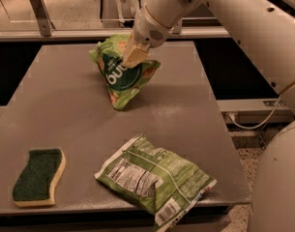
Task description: Move green rice chip bag near sponge
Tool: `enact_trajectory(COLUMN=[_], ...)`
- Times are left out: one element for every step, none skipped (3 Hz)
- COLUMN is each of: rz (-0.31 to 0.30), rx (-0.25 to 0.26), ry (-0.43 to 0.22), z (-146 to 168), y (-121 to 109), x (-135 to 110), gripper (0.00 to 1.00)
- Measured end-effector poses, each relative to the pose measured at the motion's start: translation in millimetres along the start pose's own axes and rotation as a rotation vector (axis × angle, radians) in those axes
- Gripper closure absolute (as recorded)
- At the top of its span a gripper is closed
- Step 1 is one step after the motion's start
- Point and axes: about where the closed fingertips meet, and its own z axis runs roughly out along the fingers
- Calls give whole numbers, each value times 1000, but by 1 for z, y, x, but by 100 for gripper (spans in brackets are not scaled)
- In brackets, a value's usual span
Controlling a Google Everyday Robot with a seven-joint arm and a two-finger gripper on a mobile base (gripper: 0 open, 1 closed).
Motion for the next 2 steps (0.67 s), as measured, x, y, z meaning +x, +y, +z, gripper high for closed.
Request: enact_trajectory(rz=[-41, -102], rx=[-14, -33], ry=[-80, -145], z=[-23, -41], y=[10, 27], x=[-13, -35], gripper=[100, 100])
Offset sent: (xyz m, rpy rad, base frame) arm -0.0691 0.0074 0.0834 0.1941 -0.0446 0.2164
